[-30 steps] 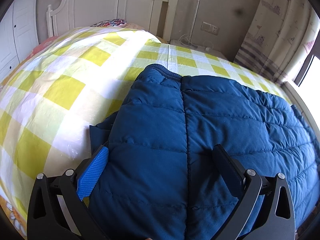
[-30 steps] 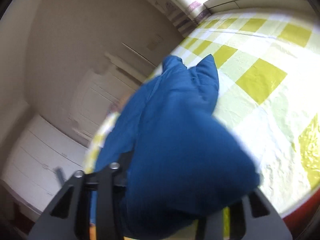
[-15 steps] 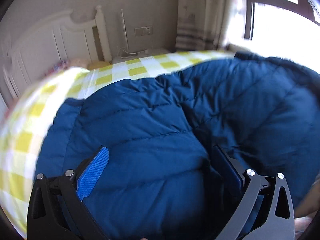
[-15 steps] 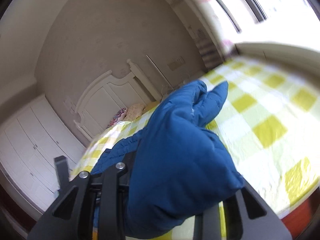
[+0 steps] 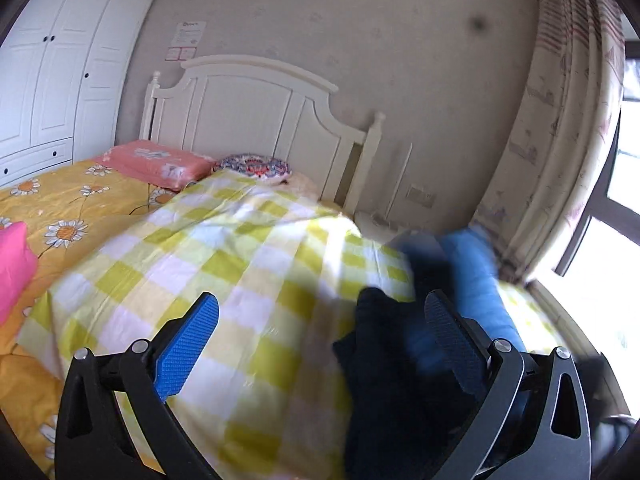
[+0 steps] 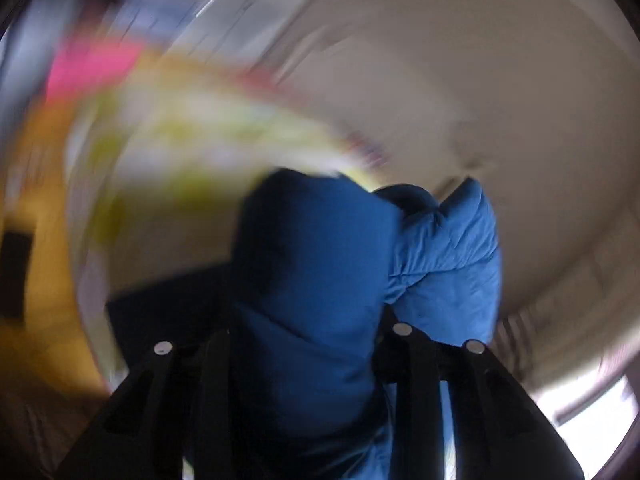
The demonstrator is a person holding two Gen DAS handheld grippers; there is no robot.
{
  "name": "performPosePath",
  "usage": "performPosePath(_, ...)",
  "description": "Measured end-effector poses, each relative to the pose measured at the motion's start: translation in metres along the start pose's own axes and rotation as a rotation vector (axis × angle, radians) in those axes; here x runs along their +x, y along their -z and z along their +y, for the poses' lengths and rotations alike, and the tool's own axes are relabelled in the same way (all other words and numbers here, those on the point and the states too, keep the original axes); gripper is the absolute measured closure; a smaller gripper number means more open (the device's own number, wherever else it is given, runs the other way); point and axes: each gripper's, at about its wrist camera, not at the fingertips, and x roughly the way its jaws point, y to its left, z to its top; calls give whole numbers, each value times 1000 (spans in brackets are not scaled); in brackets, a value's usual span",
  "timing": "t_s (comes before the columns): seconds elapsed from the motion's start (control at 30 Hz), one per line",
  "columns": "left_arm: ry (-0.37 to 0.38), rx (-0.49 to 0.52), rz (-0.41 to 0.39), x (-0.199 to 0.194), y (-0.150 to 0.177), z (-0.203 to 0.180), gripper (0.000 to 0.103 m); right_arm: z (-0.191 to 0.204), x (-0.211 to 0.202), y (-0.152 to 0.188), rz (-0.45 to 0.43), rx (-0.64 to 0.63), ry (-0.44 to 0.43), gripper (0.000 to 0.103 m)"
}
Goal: Fold large clothes
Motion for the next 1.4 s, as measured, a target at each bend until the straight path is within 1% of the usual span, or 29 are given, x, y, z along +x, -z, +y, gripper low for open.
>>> performPosePath(0.03,8,22,21,1,3,-1,4,32,19,1,43,-103,24,62)
performPosePath(0.07,19,50,45,2,7,-3,4,59,25,3,15,-190,133,64)
performPosePath(0.1,31,76,66,6,8,-5,4,66,24,1,12,-192,156,64)
performPosePath(0.2,123,183,140,28,2,-29,4,48,21,4,7,-127,96,63)
performPosePath(0.23,149,208,151,39,-3,-36,4,48,20,7,-4,-128,98,63)
performPosePath(0.3,209,279,172,62,-24,-70,4,57,15,9,-20,-152,124,63)
performPosePath(0.33,258,301,199,76,-32,-87,4,59,19,9,-26,-165,144,63)
performPosePath(0.4,315,355,266,109,-41,-117,4,60,17,10,-37,-168,160,63)
performPosePath(0.43,305,409,282,126,-41,-133,4,60,18,9,-41,-165,160,62)
performPosePath(0.47,273,492,295,151,-35,-152,4,58,17,9,-49,-161,159,59)
performPosePath(0.5,240,533,320,172,-27,-158,4,58,15,11,-57,-159,159,58)
performPosePath(0.57,108,586,451,237,6,-155,4,57,5,17,-76,-174,132,50)
performPosePath(0.6,158,542,483,257,19,-142,4,54,-3,18,-93,-181,105,47)
performPosePath(0.63,222,454,483,265,22,-127,4,49,-11,20,-106,-177,69,45)
performPosePath(0.67,247,393,491,269,22,-115,4,39,-25,25,-127,-148,-18,45)
performPosePath(0.73,224,365,459,264,27,-102,4,6,-59,36,-199,-25,-211,48)
performPosePath(0.8,197,366,419,257,30,-99,4,-31,-83,48,-253,114,-305,48)
performPosePath(0.87,183,369,402,254,31,-99,4,-71,-98,60,-300,250,-281,48)
performPosePath(0.97,189,360,408,254,31,-101,4,-125,-100,79,-325,456,-191,48)
performPosePath(1.03,194,351,404,255,32,-98,4,-136,-92,88,-309,530,-157,45)
performPosePath(1.07,195,349,402,259,28,-99,4,-137,-78,86,-288,525,-171,45)
performPosePath(1.1,196,343,399,259,28,-98,4,-127,-61,87,-242,499,-218,45)
performPosePath(1.13,199,339,396,259,27,-97,4,-106,-32,86,-124,439,-339,44)
performPosePath(1.17,202,335,387,257,26,-95,4,-88,-19,92,-80,392,-336,44)
performPosePath(1.2,195,333,384,255,25,-93,4,-77,-17,95,-111,373,-305,44)
performPosePath(1.27,172,346,400,251,22,-92,4,-86,-14,100,-104,407,-351,45)
performPosePath(1.3,126,374,397,245,16,-95,4,-91,-15,102,-100,403,-371,45)
performPosePath(1.37,-43,465,336,228,0,-102,4,-95,-17,106,-98,378,-389,45)
performPosePath(1.4,-56,477,310,218,-7,-105,4,-97,-16,108,-101,382,-399,45)
